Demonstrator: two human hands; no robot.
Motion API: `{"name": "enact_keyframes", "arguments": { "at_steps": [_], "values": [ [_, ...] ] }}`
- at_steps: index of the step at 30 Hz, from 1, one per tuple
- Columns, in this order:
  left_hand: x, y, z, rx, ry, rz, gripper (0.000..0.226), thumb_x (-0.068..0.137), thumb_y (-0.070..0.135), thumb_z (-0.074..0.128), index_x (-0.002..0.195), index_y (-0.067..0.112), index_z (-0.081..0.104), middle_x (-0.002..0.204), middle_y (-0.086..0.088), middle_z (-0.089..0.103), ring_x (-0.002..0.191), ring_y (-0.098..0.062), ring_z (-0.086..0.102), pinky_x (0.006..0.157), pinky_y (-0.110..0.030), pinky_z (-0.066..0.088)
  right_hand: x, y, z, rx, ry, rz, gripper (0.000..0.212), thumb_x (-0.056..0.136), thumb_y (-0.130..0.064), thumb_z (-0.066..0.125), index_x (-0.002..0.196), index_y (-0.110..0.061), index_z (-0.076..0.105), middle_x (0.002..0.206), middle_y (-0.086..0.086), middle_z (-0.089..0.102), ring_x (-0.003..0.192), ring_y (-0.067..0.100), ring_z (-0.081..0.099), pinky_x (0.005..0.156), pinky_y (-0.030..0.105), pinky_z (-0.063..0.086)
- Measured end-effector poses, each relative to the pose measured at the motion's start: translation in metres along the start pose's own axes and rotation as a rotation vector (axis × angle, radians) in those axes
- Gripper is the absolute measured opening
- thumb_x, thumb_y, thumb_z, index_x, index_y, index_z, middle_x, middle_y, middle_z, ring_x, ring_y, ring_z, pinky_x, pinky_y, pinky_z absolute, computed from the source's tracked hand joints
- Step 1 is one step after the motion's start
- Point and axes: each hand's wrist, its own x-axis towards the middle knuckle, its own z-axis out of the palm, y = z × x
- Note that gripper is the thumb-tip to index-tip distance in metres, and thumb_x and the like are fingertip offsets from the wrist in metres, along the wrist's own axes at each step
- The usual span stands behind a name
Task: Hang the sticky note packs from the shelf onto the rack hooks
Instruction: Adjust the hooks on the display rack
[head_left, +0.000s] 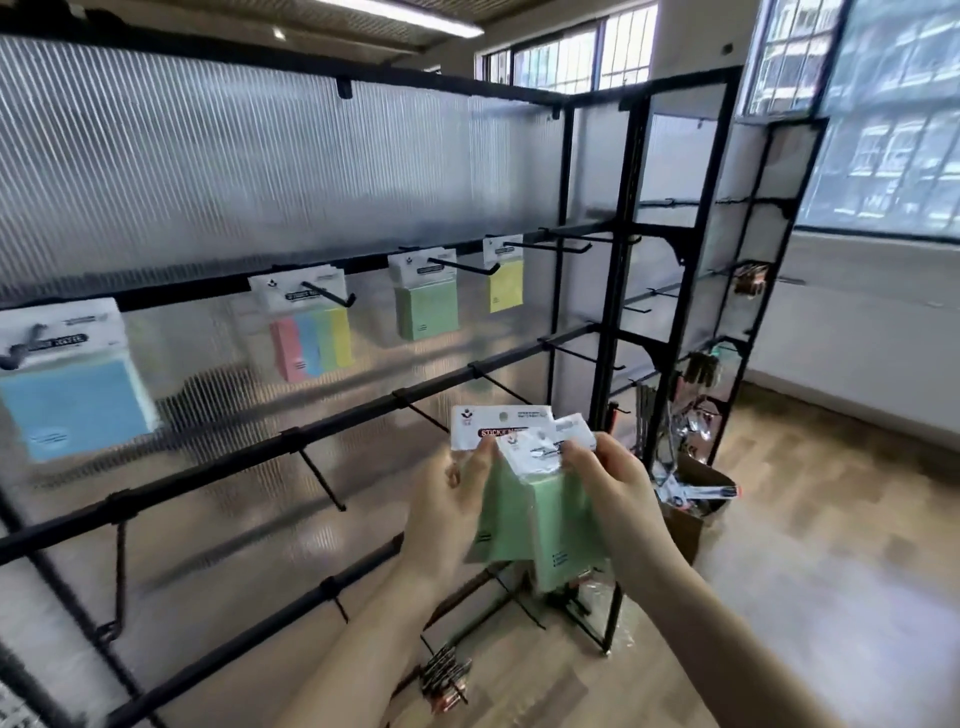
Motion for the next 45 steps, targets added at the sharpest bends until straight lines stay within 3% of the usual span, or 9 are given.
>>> {"name": "enact_keyframes", "arguments": {
  "at_steps": [5,10,14,18,23,29,35,40,45],
  "values": [
    [0.065,-0.002,0.018,0.036,-0.098,0.048,0.028,0.094,0.04,0.053,0.095,0.018,0.069,0.085,0.005,0.074,0.074,-0.007,0.07,0.056,-0.012,0.048,0.068,-0.018,-0.009,-0.108,-0.061,-0.063,0.022,0.093,-0.036,0.057,0.087,-0.017,0.066,0.071,0.0,0.066,0.062,0.008,0.057,0.058,0.021,0.043],
    [0.116,-0.008,0.035,0.071,-0.029,0.067,0.025,0.1,0.024,0.048,0.086,0.032,0.066,0.083,0.026,0.07,0.075,0.01,0.063,0.058,-0.004,0.043,0.132,-0.024,-0.015,-0.147,-0.125,-0.118,0.019,0.091,-0.03,0.062,0.08,-0.015,0.064,0.066,-0.007,0.066,0.058,0.006,0.058,0.054,0.018,0.043],
    [0.149,-0.006,0.044,0.007,0.029,0.005,0.018,0.088,0.032,0.052,0.092,0.043,0.066,0.088,0.016,0.072,0.081,-0.002,0.067,0.069,-0.026,0.051,0.166,-0.019,-0.02,-0.081,-0.177,-0.161,0.018,0.092,-0.024,0.062,0.075,-0.023,0.063,0.065,-0.011,0.066,0.056,0.001,0.059,0.049,0.012,0.041],
    [0.175,-0.001,0.054,-0.065,0.058,-0.018,0.004,0.084,0.033,0.068,0.087,0.035,0.071,0.085,0.005,0.075,0.078,-0.014,0.07,0.071,-0.035,0.054,0.195,-0.017,-0.028,-0.066,-0.259,-0.185,0.019,0.093,-0.026,0.062,0.075,-0.032,0.066,0.07,-0.009,0.069,0.062,0.004,0.062,0.053,0.015,0.043],
    [0.196,0.003,0.066,-0.129,0.196,0.06,0.013,0.073,0.044,0.064,0.081,0.037,0.071,0.081,0.005,0.074,0.073,-0.007,0.069,0.061,-0.015,0.051,0.234,-0.022,-0.035,-0.035,-0.415,-0.228,0.007,0.092,-0.024,0.062,0.09,-0.024,0.069,0.08,-0.006,0.074,0.069,0.009,0.069,0.056,0.015,0.048],
    [0.211,0.016,0.077,-0.082,0.372,0.199,0.002,0.08,0.036,0.071,0.081,0.035,0.073,0.084,0.004,0.074,0.078,-0.01,0.071,0.063,-0.017,0.052,0.27,-0.032,-0.035,0.053,-0.534,-0.312,0.011,0.091,-0.023,0.063,0.086,-0.03,0.071,0.083,-0.004,0.074,0.073,0.01,0.069,0.06,0.018,0.051],
    [0.211,0.023,0.087,-0.032,0.584,0.306,0.021,0.075,0.048,0.064,0.079,0.03,0.073,0.081,0.001,0.074,0.077,-0.014,0.07,0.067,-0.025,0.055,0.289,-0.042,-0.029,0.117,-0.661,-0.388,0.01,0.089,-0.025,0.065,0.082,-0.019,0.067,0.075,-0.006,0.072,0.068,0.006,0.066,0.058,0.016,0.048],
    [0.196,0.028,0.087,0.059,0.704,0.368,0.02,0.077,0.046,0.066,0.07,0.027,0.067,0.071,0.005,0.07,0.068,-0.008,0.065,0.057,-0.02,0.051,0.285,-0.045,-0.023,0.201,-0.802,-0.373,0.008,0.083,-0.031,0.063,0.082,-0.027,0.07,0.079,-0.002,0.074,0.07,0.009,0.069,0.06,0.019,0.052],
    [0.191,0.035,0.078,0.122,0.739,0.369,0.022,0.084,0.032,0.062,0.062,0.034,0.065,0.062,0.014,0.065,0.061,0.0,0.062,0.053,-0.012,0.044,0.28,-0.049,-0.01,0.195,-0.818,-0.378,0.017,0.081,-0.034,0.063,0.084,-0.019,0.069,0.081,0.0,0.074,0.072,0.012,0.068,0.061,0.023,0.051]
  ]
}}
